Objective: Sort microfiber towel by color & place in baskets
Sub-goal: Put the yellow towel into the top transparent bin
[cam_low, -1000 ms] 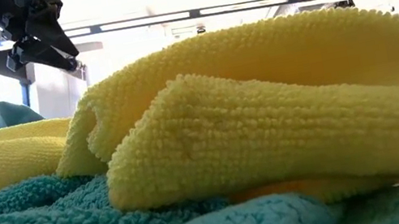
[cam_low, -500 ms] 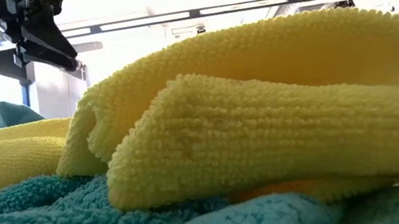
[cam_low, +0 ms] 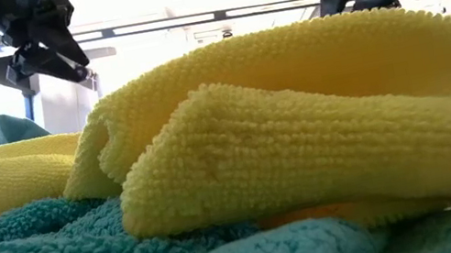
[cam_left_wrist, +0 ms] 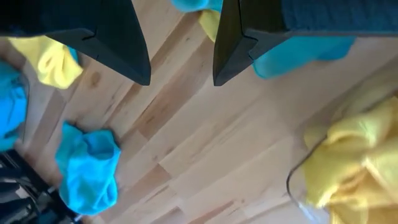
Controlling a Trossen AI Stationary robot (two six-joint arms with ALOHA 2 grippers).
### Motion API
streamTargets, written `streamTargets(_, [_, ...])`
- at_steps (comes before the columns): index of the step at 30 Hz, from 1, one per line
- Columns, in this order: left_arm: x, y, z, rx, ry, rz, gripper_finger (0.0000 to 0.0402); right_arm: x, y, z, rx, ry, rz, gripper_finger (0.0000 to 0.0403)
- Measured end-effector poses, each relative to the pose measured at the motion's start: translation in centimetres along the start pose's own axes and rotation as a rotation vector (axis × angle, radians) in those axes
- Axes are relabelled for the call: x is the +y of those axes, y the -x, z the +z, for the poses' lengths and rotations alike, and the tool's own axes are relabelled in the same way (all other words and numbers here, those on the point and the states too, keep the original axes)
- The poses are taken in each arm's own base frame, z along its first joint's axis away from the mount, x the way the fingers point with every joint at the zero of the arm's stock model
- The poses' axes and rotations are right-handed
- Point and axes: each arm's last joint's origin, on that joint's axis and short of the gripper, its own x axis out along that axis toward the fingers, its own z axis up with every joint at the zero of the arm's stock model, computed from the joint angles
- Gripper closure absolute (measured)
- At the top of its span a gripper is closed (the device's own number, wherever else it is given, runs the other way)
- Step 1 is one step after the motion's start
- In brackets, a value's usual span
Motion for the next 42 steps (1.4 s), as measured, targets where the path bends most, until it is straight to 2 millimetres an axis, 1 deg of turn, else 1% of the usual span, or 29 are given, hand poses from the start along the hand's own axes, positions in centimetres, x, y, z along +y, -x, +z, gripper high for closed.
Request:
streamTargets(4, [-0.8,-0.7,-0.5,0.013,0.096,0.017,0.0239,-0.8,-0.7,1.3,0.031,0.136,-0.048,0.0217])
streamTargets(10, [-2.8,-2.5,-1.8,0.017,0.245,0.078,0.0239,-1.5,-1.2,2.3,0.041,0.291,-0.094,0.0217])
streamTargets(16, [-4.7,-4.3,-3.4,0.086,0.36,0.146,0.0239,-2.5,-1.3,2.5,0.077,0.492,-0.183,0.0219])
streamTargets(18, [-5.4,-4.5,-3.7,0.097,0.388,0.162,0.0239,-2.8,-1.1,2.5,0.076,0.551,-0.204,0.0224])
streamTargets(20, [-6.1,-4.5,-3.8,0.097,0.408,0.182,0.0239,-3.4,-1.2,2.2,0.063,0.584,-0.178,0.0232])
streamTargets(22, [-6.8,-4.3,-3.6,0.088,0.417,0.198,0.0239,-4.5,-1.9,1.5,0.055,0.58,-0.124,0.024])
streamTargets(25, [-8.0,-3.8,-3.1,0.087,0.419,0.218,0.0239,-6.6,-2.9,0.2,0.065,0.532,-0.006,0.0252])
streamTargets(27, [-8.8,-3.4,-2.8,0.105,0.412,0.239,0.0239,-8.0,-3.2,-0.6,0.06,0.496,0.051,0.0257])
streamTargets(30, [-10.1,-2.7,-2.3,0.159,0.409,0.277,0.0239,-9.6,-3.0,-0.9,0.022,0.414,0.106,0.026])
streamTargets(34, [-12.0,-1.8,-2.2,0.253,0.417,0.361,0.0239,-10.7,-2.3,-0.8,-0.034,0.365,0.162,0.026])
streamTargets(38, [-13.6,-1.4,-3.6,0.324,0.458,0.42,0.0239,-11.1,-1.6,-0.5,-0.064,0.352,0.189,0.026])
streamTargets(42, [-14.6,-1.4,-6.3,0.399,0.476,0.454,0.0239,-11.2,-1.5,-0.5,-0.065,0.362,0.188,0.026])
